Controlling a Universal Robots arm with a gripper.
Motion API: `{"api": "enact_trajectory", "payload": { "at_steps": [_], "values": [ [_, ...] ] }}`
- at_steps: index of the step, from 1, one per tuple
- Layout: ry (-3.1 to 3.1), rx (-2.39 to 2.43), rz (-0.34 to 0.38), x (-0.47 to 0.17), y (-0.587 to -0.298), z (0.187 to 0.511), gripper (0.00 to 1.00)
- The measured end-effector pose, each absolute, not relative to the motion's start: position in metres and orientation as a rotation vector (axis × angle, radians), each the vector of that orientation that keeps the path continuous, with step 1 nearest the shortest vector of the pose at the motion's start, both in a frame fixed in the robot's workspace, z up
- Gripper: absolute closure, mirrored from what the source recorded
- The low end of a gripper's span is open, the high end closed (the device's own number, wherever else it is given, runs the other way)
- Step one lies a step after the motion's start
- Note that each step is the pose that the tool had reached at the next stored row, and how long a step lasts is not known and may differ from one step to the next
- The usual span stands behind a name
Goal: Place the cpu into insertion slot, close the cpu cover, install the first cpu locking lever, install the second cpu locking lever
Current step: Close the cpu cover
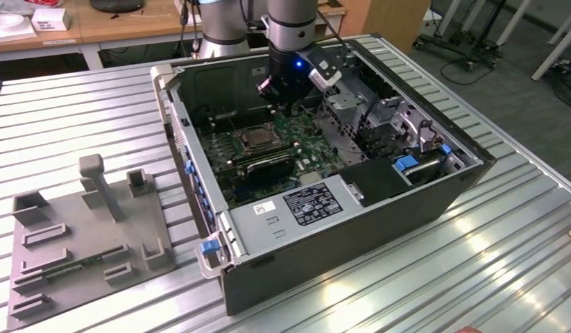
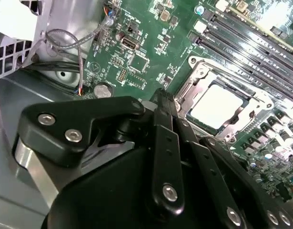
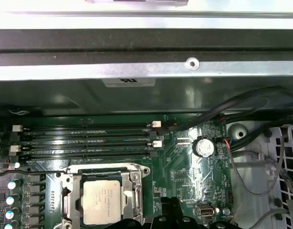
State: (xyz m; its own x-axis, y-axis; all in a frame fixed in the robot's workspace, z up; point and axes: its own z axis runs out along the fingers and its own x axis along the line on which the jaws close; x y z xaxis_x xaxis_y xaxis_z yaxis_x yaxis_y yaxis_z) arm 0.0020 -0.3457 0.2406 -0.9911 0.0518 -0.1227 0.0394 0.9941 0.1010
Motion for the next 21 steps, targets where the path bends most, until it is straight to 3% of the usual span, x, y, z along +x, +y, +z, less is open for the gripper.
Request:
{"api": "enact_trajectory", "payload": {
  "at_steps": [21],
  "values": [
    [3.088, 0.076, 0.148, -0.0004, -0.3457, 0.2397, 0.9]
  ]
}}
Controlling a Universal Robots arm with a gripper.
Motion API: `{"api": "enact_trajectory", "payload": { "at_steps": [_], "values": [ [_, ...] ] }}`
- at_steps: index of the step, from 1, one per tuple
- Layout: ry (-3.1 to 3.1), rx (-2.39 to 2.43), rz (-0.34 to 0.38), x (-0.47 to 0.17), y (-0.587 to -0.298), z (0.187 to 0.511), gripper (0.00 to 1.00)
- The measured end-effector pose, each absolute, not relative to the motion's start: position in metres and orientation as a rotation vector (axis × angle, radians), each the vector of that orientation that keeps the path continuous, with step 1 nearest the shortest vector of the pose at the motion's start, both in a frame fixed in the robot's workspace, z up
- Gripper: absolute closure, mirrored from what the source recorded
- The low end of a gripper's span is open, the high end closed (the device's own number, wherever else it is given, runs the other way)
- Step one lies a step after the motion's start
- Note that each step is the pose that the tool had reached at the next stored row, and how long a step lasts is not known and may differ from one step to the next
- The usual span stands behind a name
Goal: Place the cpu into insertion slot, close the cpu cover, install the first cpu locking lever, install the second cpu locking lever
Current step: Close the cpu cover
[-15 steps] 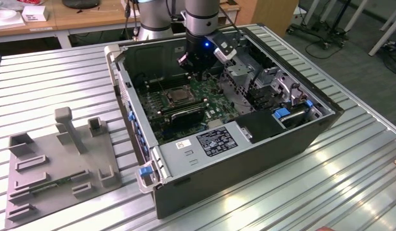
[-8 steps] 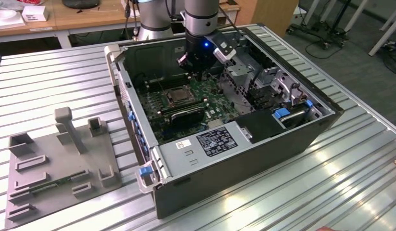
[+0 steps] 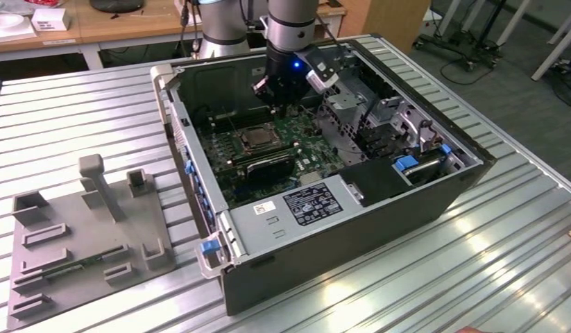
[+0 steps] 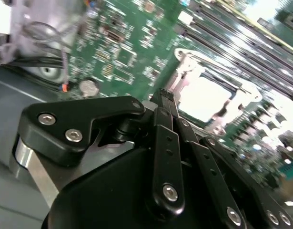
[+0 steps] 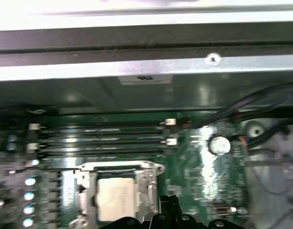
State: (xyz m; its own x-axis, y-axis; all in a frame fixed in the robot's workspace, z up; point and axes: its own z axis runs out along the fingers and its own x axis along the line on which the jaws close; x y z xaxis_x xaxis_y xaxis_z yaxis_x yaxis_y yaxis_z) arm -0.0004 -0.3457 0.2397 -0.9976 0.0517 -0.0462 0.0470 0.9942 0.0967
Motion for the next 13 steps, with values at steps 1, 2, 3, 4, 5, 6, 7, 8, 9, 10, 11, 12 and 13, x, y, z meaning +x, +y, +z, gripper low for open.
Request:
{"api": "enact_trajectory", "payload": {
  "at_steps": [1, 2, 3, 4, 5, 6, 7, 8, 9, 10, 11, 12, 13],
  "values": [
    [3.092, 0.077, 0.148, -0.0004, -0.3457, 0.2398, 0.9],
    [3.093, 0.077, 0.148, -0.0004, -0.3457, 0.2398, 0.9],
    [3.095, 0.077, 0.148, -0.0004, -0.3457, 0.2398, 0.9],
    [3.096, 0.077, 0.148, -0.0004, -0.3457, 0.2397, 0.9],
    [3.097, 0.077, 0.148, -0.0004, -0.3457, 0.2397, 0.9],
    [3.098, 0.077, 0.148, -0.0004, -0.3457, 0.2397, 0.9],
    [3.098, 0.077, 0.148, -0.0004, -0.3457, 0.2397, 0.9],
    [3.098, 0.077, 0.148, -0.0007, -0.3457, 0.2397, 0.9],
    [3.097, 0.077, 0.148, -0.0016, -0.3457, 0.2396, 0.9],
    [3.096, 0.077, 0.148, -0.0033, -0.3457, 0.2395, 0.9],
    [3.095, 0.077, 0.148, -0.0055, -0.3457, 0.2393, 0.9],
    [3.093, 0.077, 0.148, -0.008, -0.3457, 0.239, 0.9],
    [3.093, 0.077, 0.148, -0.0102, -0.3457, 0.2387, 0.9]
  ]
}}
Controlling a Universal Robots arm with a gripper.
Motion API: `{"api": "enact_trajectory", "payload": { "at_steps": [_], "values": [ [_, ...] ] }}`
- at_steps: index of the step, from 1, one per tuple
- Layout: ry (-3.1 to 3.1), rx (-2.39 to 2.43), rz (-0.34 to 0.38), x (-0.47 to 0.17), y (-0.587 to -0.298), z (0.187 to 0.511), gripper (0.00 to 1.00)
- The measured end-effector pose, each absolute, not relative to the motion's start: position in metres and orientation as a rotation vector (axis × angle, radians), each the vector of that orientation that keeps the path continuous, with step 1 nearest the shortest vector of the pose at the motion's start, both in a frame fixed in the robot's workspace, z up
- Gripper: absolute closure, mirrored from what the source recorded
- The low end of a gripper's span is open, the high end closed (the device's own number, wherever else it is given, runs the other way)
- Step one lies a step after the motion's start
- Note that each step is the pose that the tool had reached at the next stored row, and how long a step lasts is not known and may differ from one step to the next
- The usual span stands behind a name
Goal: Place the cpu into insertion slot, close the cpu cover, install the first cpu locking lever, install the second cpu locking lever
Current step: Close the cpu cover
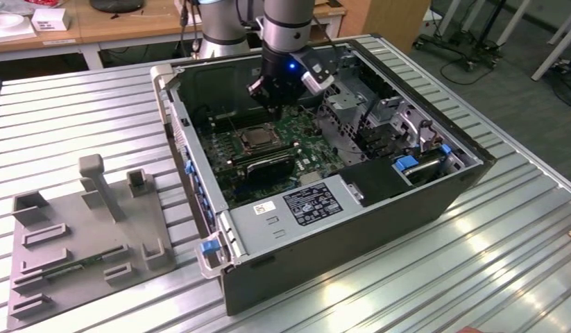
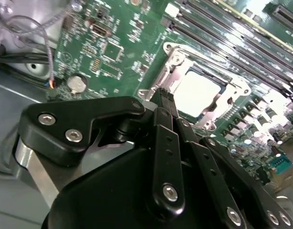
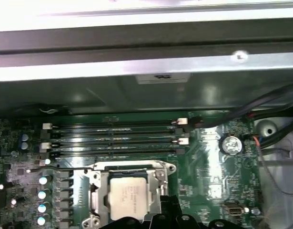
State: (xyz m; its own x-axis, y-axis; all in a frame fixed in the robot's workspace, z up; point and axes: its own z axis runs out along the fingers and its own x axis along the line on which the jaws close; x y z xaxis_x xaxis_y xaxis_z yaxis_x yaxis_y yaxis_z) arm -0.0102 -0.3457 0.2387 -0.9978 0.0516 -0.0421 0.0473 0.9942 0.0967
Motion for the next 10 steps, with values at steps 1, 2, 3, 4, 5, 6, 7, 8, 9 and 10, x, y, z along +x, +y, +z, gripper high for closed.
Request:
{"api": "enact_trajectory", "payload": {
  "at_steps": [1, 2, 3, 4, 5, 6, 7, 8, 9, 10],
  "values": [
    [3.092, 0.077, 0.148, -0.0121, -0.3456, 0.2382, 0.9],
    [3.092, 0.077, 0.148, -0.0139, -0.3456, 0.2375, 0.9],
    [3.091, 0.077, 0.148, -0.0156, -0.3457, 0.2366, 0.9],
    [3.091, 0.077, 0.148, -0.0175, -0.3457, 0.2356, 0.9],
    [3.091, 0.076, 0.148, -0.0193, -0.3457, 0.2345, 0.9],
    [3.09, 0.077, 0.148, -0.021, -0.3457, 0.2338, 0.9],
    [3.09, 0.077, 0.148, -0.0218, -0.3457, 0.2337, 0.9],
    [3.09, 0.077, 0.148, -0.0219, -0.3457, 0.2337, 0.9],
    [3.09, 0.077, 0.148, -0.0219, -0.3457, 0.2337, 0.9],
    [3.09, 0.077, 0.148, -0.0219, -0.3457, 0.2337, 0.9]
  ]
}}
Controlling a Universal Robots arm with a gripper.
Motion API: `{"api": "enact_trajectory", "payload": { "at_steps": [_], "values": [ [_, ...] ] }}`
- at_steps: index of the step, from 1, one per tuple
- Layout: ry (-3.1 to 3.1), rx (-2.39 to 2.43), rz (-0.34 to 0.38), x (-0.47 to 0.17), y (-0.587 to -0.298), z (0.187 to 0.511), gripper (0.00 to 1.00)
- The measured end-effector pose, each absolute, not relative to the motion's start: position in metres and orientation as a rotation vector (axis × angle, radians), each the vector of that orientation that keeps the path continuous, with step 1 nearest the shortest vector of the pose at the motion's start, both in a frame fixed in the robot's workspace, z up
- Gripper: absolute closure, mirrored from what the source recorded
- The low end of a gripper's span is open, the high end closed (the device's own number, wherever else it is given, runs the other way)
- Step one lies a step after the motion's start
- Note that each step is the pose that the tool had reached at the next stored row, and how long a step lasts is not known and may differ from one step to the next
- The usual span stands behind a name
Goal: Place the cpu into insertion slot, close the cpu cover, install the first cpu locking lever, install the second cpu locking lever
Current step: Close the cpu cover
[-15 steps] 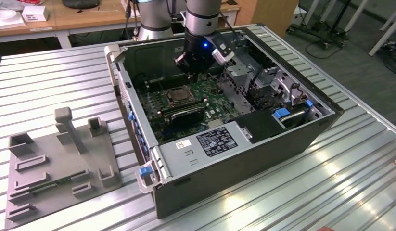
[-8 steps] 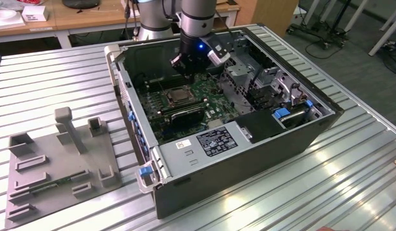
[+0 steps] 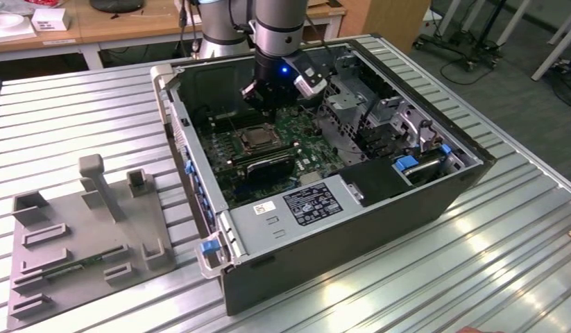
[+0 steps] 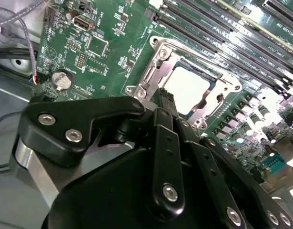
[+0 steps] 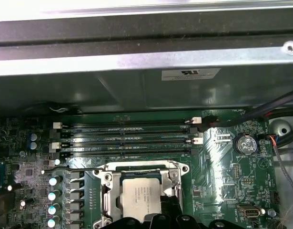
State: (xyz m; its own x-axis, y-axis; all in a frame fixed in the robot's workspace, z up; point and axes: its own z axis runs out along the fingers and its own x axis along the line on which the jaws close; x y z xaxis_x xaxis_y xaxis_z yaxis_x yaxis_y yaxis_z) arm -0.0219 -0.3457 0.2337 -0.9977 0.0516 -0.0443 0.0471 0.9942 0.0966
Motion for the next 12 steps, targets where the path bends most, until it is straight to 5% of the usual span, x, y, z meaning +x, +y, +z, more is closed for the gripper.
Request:
{"api": "enact_trajectory", "payload": {
  "at_steps": [12],
  "values": [
    [3.111, 0.077, 0.148, -0.0247, -0.3457, 0.2299, 0.9]
  ]
}}
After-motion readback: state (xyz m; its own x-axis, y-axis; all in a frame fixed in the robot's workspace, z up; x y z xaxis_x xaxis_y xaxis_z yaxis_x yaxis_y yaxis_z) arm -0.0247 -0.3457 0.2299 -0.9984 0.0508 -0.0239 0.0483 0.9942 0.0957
